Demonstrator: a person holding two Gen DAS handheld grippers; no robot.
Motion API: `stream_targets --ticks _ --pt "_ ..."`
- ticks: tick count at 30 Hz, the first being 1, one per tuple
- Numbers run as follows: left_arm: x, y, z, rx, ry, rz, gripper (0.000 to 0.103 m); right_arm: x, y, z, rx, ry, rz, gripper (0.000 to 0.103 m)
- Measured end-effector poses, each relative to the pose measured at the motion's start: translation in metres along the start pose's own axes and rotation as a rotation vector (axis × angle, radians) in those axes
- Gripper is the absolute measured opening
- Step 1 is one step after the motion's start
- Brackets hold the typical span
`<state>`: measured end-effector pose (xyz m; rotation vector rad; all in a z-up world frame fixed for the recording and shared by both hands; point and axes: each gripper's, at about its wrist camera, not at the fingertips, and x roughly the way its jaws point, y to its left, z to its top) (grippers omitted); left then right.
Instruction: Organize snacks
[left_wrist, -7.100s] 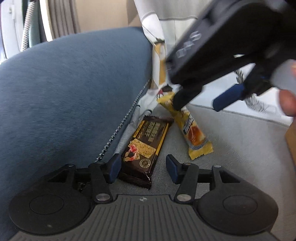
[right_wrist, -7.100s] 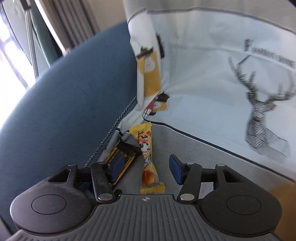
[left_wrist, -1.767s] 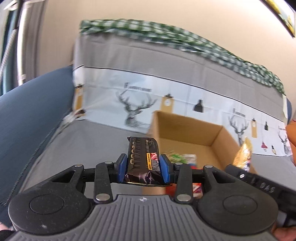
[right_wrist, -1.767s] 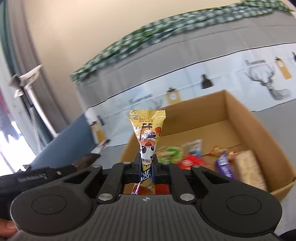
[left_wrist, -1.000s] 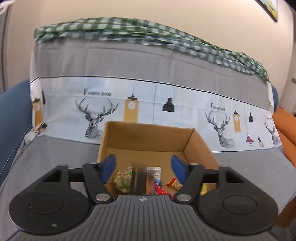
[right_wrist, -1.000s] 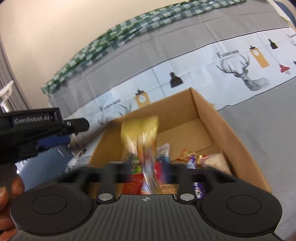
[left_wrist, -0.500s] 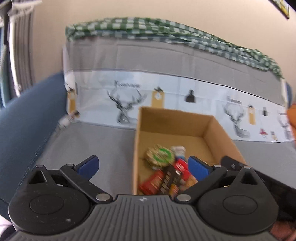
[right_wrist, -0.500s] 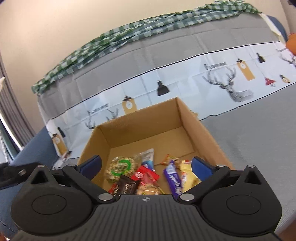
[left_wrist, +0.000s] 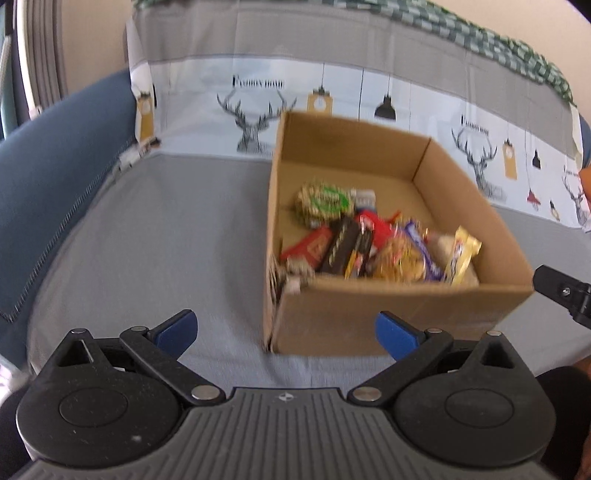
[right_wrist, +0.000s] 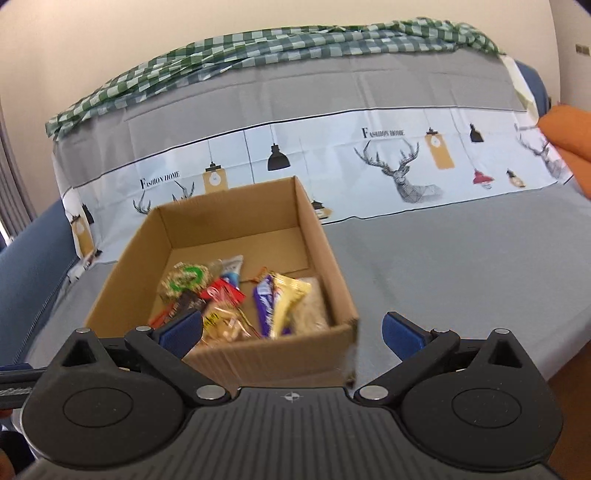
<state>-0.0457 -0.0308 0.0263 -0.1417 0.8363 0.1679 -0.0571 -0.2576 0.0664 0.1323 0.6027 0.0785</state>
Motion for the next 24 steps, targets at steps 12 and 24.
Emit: stream_targets --ticks 12,24 --pt "0.008 0.0 -0.007 0.006 0.016 -0.016 0.102 0.01 0.02 -0.014 -0.126 0.012 -0.013 0.102" --pt "0.005 -0.002 -0.006 0.002 0.01 -0.014 0.102 0.011 0.029 -0.015 -0.174 0.012 0.004 0.102"
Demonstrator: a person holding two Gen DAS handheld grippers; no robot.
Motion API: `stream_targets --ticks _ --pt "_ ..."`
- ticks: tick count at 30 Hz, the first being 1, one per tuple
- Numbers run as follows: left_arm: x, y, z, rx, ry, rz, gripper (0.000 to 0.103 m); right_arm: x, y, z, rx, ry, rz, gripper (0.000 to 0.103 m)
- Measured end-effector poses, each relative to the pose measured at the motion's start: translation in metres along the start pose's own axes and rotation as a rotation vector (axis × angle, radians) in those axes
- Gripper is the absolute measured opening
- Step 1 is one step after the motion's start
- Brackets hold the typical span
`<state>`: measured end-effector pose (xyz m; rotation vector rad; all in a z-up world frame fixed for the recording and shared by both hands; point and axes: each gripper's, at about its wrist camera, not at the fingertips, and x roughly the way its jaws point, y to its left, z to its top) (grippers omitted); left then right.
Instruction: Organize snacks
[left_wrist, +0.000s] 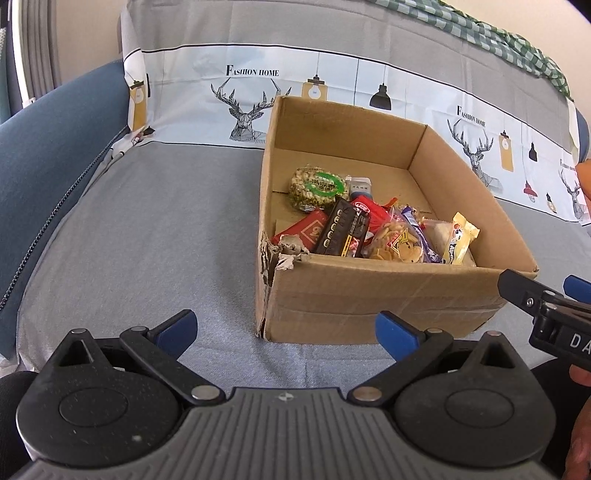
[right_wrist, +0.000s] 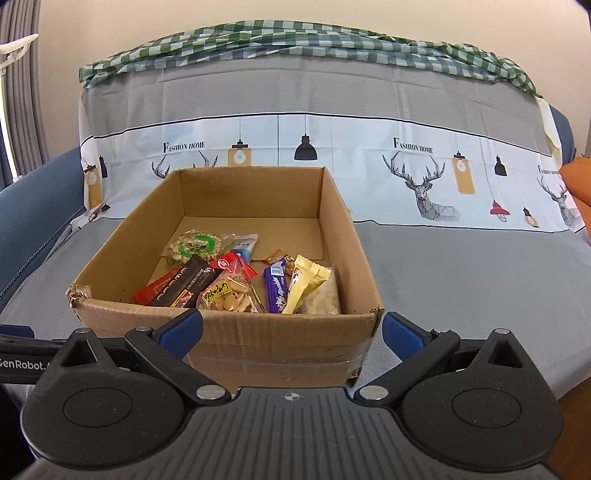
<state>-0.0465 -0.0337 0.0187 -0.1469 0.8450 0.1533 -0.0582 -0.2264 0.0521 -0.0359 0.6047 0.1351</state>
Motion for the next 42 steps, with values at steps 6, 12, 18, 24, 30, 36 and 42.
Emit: stream_targets --ticks 6,12,18,24,30,36,42 --pt "-0.0016 -0.0007 0.0013 0.002 -0.003 0.005 0.102 -0.0002 -0.0019 0.0001 0.011 -0.002 0.009 0.102" --pt "-0.0021 -0.0035 0.001 0.01 -0.003 0.004 0.102 0.0004 -0.0019 -0.0003 0.005 -0.001 0.013 0.102" --pt "-0.0028 -0.005 0.001 0.014 -0.006 0.004 0.102 0.0004 -0.0027 -0.0004 0.012 -0.001 0.014 0.102" --pt "-0.0014 -0.006 0.001 0.016 -0.001 0.003 0.102 0.0008 -0.0022 -0.0001 0.012 -0.002 0.017 0.102" --pt "-0.0003 -0.007 0.0005 0.016 0.0 0.0 0.102 0.0014 -0.0019 0.0003 0.013 -0.002 0.018 0.102" --pt "0.0011 -0.0072 0.0005 0.016 0.004 -0.002 0.102 0.0023 -0.0025 0.0001 0.015 -0.002 0.02 0.102" --pt "0.0026 -0.0082 -0.0003 0.019 0.003 -0.006 0.102 0.0026 -0.0032 0.0002 0.019 -0.005 0.024 0.102"
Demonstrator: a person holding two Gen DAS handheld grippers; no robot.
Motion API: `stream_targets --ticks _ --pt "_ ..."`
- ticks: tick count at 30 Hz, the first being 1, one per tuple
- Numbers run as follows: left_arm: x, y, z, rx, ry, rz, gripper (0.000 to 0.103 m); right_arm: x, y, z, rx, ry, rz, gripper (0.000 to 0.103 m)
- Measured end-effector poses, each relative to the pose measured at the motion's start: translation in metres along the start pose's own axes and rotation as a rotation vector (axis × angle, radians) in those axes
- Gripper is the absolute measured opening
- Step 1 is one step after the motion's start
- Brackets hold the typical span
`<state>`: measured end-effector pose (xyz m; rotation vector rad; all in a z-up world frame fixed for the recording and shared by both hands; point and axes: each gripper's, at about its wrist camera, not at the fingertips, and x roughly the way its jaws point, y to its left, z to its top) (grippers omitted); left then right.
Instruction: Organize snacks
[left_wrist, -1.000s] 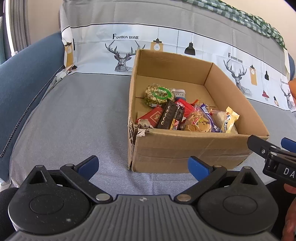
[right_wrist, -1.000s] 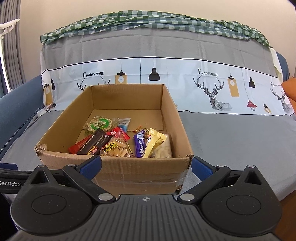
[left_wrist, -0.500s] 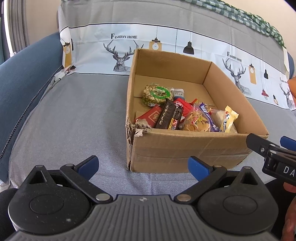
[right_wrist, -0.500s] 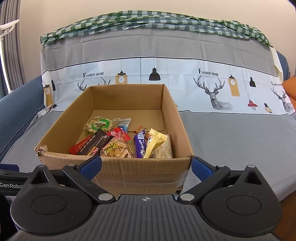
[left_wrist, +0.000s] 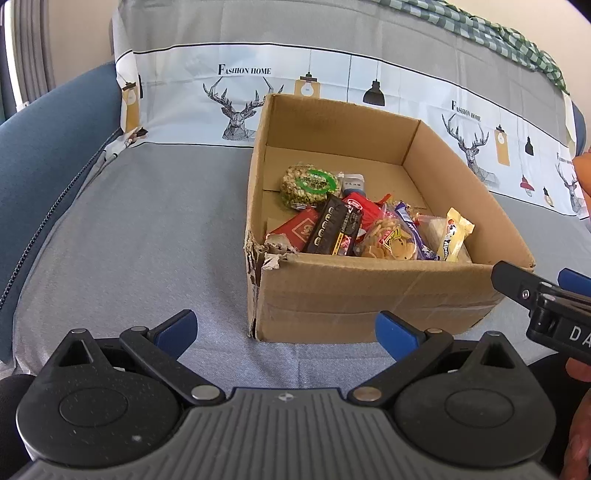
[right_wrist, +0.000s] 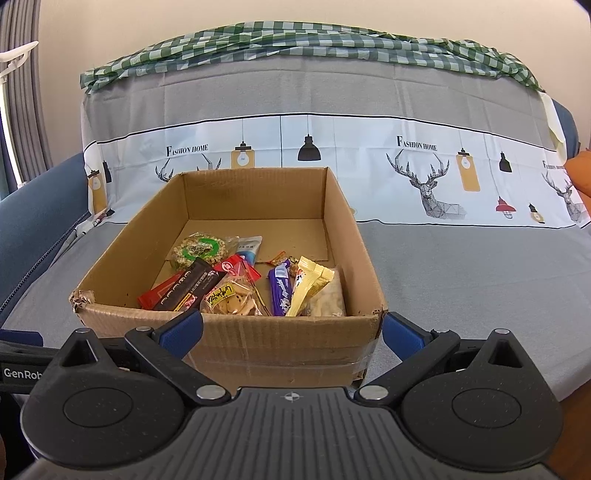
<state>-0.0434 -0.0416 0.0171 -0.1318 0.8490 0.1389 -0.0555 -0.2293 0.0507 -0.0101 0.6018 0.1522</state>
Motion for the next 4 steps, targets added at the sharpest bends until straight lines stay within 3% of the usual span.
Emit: stream_targets --ticks 4 --pt "0.0013 -0.0017 -0.0008 0.007 -0.003 0.005 0.102 -0.0012 -0.0031 0.0003 0.014 -0.009 0.01 0.102"
